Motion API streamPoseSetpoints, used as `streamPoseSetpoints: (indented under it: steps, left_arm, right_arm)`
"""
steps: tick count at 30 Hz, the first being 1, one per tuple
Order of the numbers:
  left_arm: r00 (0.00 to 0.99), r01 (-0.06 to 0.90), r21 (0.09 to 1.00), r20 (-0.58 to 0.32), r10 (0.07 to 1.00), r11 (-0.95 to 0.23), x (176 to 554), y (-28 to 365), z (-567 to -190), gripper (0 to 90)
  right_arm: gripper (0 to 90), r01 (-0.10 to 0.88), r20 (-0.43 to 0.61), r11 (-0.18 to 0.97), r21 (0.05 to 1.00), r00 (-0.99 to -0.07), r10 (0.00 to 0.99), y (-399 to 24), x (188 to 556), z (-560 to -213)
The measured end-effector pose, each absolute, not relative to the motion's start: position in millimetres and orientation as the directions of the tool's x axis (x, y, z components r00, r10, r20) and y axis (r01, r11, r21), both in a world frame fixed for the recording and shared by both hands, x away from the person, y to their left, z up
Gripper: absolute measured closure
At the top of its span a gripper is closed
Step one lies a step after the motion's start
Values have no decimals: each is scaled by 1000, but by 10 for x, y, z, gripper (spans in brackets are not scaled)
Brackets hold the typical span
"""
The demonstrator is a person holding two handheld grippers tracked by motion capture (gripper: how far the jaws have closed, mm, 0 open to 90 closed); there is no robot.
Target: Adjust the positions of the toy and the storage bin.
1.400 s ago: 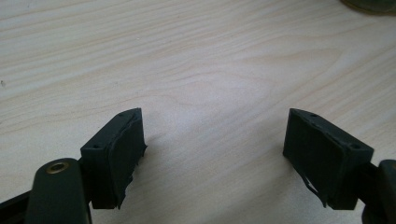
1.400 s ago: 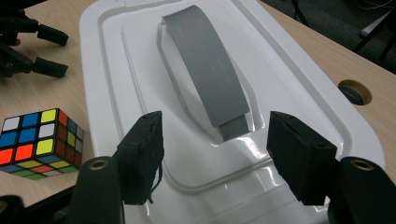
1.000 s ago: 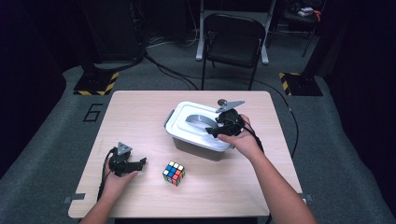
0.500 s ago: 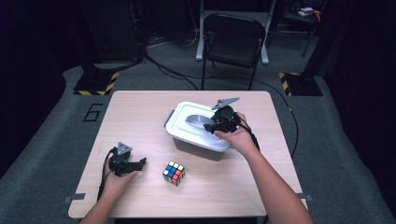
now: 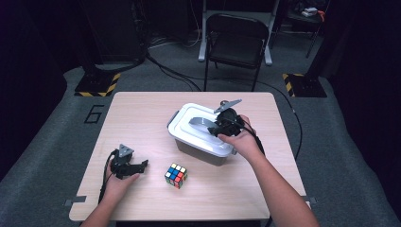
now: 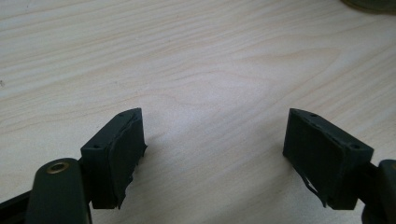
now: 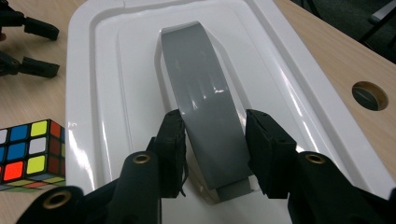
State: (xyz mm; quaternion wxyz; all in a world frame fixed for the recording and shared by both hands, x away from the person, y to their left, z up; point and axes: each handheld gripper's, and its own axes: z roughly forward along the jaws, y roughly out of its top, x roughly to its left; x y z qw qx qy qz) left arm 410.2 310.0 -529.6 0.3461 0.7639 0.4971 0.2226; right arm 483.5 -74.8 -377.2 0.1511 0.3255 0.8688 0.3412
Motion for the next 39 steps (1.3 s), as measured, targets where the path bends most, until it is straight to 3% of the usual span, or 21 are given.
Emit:
streamPoseSetpoints:
  steps: [20, 39]
  left_arm:
    - [402, 603, 754, -4, 916, -261, 4099, 3095, -5299, 204]
    - [400, 604, 754, -5, 916, -260, 4097, 3093, -5299, 205]
  right_arm:
    - [638, 491, -21, 519, 700, -711, 702, -915, 4541, -3782]
    - [670, 451, -4, 532, 717, -761, 649, -1012, 4360, -3809]
